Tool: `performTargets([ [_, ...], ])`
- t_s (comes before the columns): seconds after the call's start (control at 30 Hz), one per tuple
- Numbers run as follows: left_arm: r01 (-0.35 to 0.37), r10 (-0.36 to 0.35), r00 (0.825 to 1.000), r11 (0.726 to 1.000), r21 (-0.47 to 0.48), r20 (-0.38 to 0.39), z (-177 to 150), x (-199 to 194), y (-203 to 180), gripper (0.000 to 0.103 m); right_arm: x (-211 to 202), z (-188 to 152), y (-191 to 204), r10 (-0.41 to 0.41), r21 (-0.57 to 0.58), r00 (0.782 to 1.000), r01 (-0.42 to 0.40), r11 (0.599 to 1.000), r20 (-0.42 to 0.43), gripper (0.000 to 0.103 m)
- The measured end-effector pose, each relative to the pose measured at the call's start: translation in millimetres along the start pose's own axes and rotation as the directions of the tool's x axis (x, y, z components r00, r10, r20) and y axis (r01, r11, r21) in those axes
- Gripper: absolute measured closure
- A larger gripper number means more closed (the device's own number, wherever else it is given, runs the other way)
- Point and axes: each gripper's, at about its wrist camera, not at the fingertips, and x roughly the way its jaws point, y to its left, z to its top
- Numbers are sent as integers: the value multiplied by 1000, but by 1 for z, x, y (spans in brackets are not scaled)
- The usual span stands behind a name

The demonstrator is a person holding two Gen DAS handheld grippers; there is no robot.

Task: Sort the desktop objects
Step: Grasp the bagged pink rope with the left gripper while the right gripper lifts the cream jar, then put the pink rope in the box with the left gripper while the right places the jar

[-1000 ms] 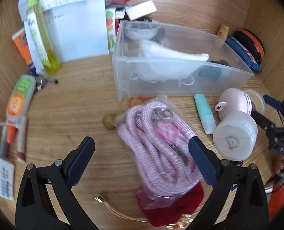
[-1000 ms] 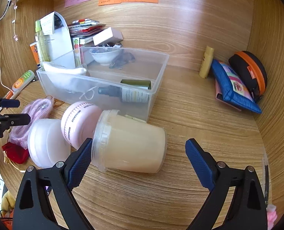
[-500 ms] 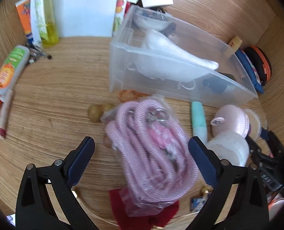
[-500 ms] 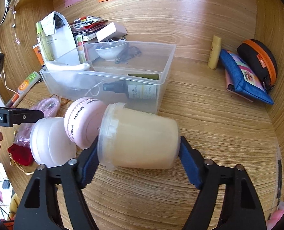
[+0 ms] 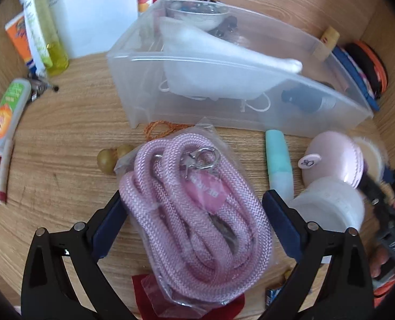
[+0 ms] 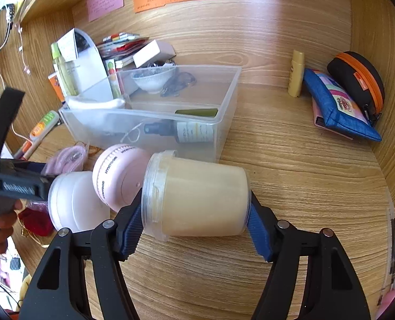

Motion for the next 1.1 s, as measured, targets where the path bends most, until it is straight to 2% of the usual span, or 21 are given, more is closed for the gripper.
performTargets([
  [0.1,-44,43,999,997,57,21,-5,2,-9,6,-2,0,-3,7,12,1000,-7,1000,10,39],
  [0.17,-44,40,998,994,100,44,-9,-1,-14,18,-3,1,-5,9,19,1000,-9,1000,14,39],
  [0.2,-38,33,998,993,110,47,-10,-3,-15,29,-4,1,-6,10,26,1000,-10,1000,19,39],
  [0.43,3,-12,997,992,123,72,-19,-16,-3,39,-9,4,-14,18,63,999,-20,998,36,39],
  [0.7,20,-48,980,989,147,194,-16,-50,4,40,-27,15,-12,14,49,997,-18,999,80,39],
  [0.83,48,-82,964,989,139,252,-11,-73,8,40,-38,23,-12,22,49,994,-27,998,108,39],
  [1.1,51,-84,929,994,100,360,4,-106,22,40,-53,40,-9,29,49,987,-37,998,159,39],
])
